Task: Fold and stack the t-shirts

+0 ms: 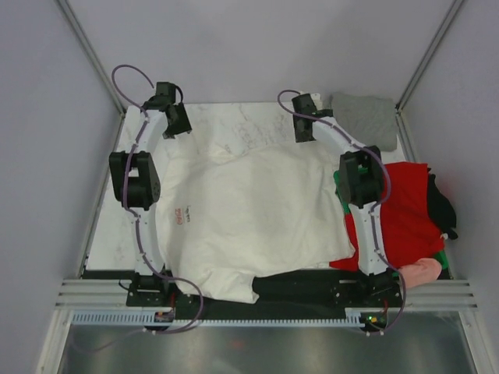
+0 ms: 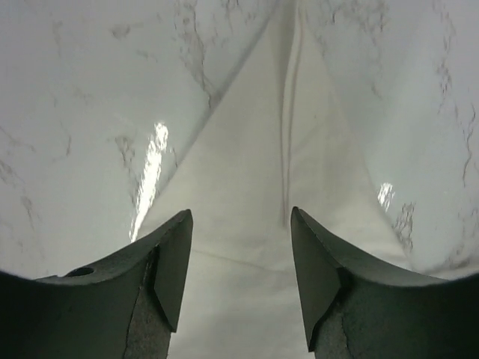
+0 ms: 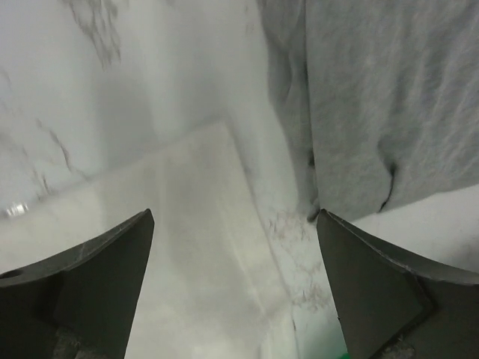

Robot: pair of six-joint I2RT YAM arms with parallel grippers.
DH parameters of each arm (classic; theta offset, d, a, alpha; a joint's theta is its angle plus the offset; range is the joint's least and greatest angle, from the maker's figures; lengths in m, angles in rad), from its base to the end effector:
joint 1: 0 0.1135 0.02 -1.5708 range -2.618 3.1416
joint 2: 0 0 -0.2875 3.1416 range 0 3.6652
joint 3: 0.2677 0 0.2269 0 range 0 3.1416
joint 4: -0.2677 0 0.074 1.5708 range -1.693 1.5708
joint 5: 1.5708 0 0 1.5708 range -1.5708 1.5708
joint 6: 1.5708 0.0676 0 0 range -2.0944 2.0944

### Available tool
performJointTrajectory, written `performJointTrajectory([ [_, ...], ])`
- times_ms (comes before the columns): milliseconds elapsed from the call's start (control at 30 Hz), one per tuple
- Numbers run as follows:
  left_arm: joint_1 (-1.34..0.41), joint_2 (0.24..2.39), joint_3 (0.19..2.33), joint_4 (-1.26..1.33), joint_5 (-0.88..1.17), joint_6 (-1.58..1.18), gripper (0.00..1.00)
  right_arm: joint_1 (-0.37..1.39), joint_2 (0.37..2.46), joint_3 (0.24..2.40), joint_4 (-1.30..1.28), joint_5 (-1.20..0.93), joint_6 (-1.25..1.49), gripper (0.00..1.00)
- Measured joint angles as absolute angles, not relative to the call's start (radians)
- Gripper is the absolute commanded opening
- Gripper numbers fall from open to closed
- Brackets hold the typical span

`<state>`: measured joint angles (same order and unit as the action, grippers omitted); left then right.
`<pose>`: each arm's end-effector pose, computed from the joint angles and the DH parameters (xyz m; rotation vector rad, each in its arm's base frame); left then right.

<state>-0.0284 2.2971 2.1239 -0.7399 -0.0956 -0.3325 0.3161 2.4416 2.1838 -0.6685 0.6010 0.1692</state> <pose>0.5232 -0.0084 0.2380 -0.4153 2.4433 -0.0352 0.5296 0.1330 0.1972 0.0696 2.3458 -0.5149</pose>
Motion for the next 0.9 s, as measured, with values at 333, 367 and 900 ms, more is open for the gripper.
performJointTrajectory([
  [333,-0.133,1.675,1.438,-0.577,-0.086,-0.402,0.5,0.341,2.022,1.659,-0.538,0.244,0.265,0.97],
  [367,-0.129,1.659,1.408,-0.56,-0.084,-0.412,0.48,0.346,2.01,1.65,-0.527,0.219,0.272,0.96],
  [900,-0.117,2.152,1.633,-0.418,-0.017,-0.471,0.4,0.501,1.896,1.33,-0.46,0.067,0.354,0.93],
])
